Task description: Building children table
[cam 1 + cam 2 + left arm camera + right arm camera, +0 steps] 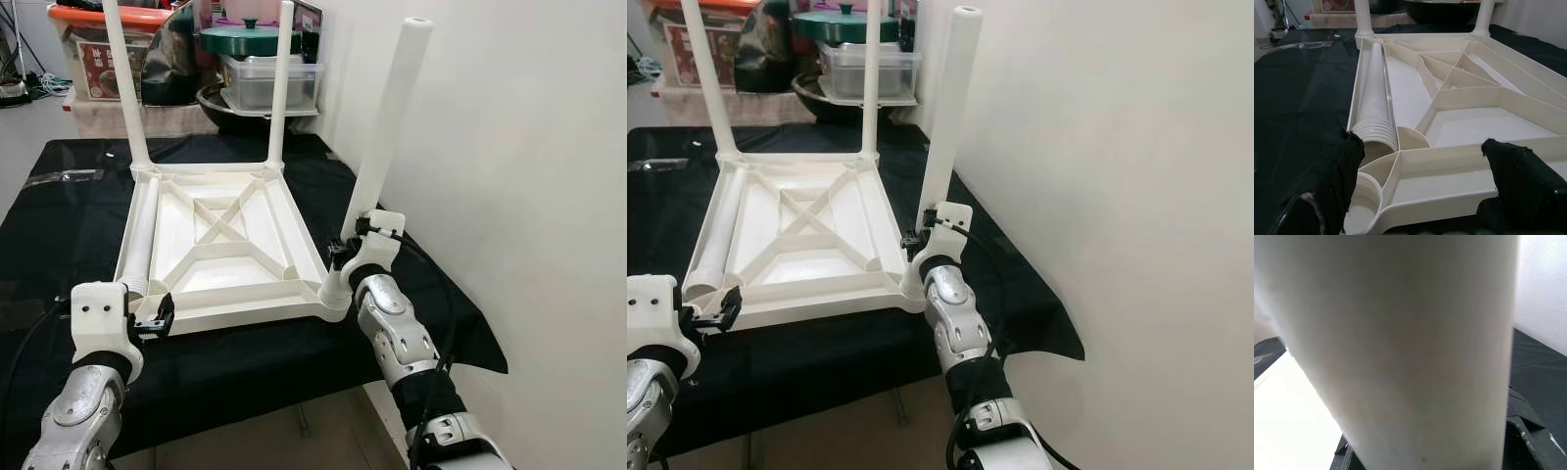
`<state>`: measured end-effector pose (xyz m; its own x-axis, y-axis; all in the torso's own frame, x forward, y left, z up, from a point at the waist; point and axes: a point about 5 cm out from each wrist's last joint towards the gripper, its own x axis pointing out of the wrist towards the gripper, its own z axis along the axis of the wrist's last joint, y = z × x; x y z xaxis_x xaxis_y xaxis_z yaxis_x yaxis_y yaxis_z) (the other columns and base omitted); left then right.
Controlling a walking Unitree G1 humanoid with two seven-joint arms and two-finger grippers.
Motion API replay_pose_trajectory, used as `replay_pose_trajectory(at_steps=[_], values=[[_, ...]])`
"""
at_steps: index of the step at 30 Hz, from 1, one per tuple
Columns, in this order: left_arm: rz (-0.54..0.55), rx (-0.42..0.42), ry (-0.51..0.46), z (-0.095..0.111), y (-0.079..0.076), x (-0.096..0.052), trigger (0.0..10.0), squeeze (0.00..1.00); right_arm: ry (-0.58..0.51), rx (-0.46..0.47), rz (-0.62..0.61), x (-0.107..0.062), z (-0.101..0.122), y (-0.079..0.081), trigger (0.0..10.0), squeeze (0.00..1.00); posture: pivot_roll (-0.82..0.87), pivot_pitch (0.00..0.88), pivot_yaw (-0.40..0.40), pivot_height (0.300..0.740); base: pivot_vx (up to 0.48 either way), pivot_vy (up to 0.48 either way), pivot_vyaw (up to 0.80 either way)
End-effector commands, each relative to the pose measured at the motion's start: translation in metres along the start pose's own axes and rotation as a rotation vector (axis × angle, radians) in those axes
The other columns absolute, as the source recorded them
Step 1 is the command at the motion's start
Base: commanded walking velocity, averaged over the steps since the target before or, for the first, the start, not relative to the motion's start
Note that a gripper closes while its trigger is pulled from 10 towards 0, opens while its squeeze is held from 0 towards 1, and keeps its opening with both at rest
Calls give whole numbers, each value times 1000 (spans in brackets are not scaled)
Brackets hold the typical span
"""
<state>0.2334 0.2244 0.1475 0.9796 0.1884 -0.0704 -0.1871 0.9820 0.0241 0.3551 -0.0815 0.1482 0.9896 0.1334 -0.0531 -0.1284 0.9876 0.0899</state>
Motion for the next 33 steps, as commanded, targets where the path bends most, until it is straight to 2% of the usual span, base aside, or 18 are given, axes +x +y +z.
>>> replay_pose_trajectory(at_steps=[1,3,4,9,11,16,21,22,23,24,26,27,28,30,31,32,33], values=[[1,3,32,-6,-3,1,10000,0,260,-4,-59,-10,-48,-14,10000,0,138,0,-105,740,0,0,0],[2,3,32,-6,-3,1,10000,0,254,5,-43,-9,-46,-12,10000,0,136,0,-105,740,0,0,0],[3,4,33,-6,-2,1,10000,0,243,23,-18,-9,-44,-11,10000,1000,134,0,-105,740,0,0,0],[5,4,31,-5,-2,3,10000,0,179,33,23,-8,-30,-9,10000,1000,130,0,-105,740,0,0,0],[3,5,30,-5,-2,4,10000,0,59,35,57,-5,-5,-13,10000,1000,120,0,-101,740,0,0,0],[2,6,30,-5,-2,4,10000,0,5,33,84,-5,7,-14,10000,1000,112,0,-98,740,0,0,0],[-5,8,25,-5,-3,7,10000,0,-58,-24,106,-3,24,-14,10000,1000,100,0,-93,740,0,0,0],[-6,11,24,-4,-4,7,10000,0,-58,-30,112,-3,24,-12,10000,780,100,0,-93,740,0,0,0],[-6,11,24,-4,-4,7,10000,0,-58,-30,112,-3,24,-12,10000,780,100,0,-93,740,0,0,0],[-8,12,23,-4,-4,7,10000,0,-64,-53,116,-4,25,-9,10000,43,102,0,-92,740,0,0,0],[-8,12,23,-4,-4,7,10000,0,-64,-53,116,-4,25,-9,10000,43,102,0,-92,740,0,0,0],[-10,10,23,-4,-4,8,10000,0,-67,-44,143,-6,27,-4,10000,0,103,0,-94,740,0,0,0],[-10,10,23,-4,-4,8,10000,0,-67,-44,143,-6,27,-4,10000,0,103,0,-94,740,0,0,0],[-12,2,28,-5,-5,8,10000,0,11,36,144,-4,23,-3,10000,0,103,0,-94,740,0,0,0],[-12,2,28,-5,-5,8,10000,0,11,36,144,-4,23,-3,10000,0,103,0,-94,740,0,0,0],[-21,-5,35,-6,-7,9,10000,0,101,120,140,-1,17,0,10000,0,97,0,-95,740,0,0,0],[-21,-5,35,-6,-7,9,10000,0,101,120,140,-1,17,0,10000,0,97,0,-95,740,0,0,0]])
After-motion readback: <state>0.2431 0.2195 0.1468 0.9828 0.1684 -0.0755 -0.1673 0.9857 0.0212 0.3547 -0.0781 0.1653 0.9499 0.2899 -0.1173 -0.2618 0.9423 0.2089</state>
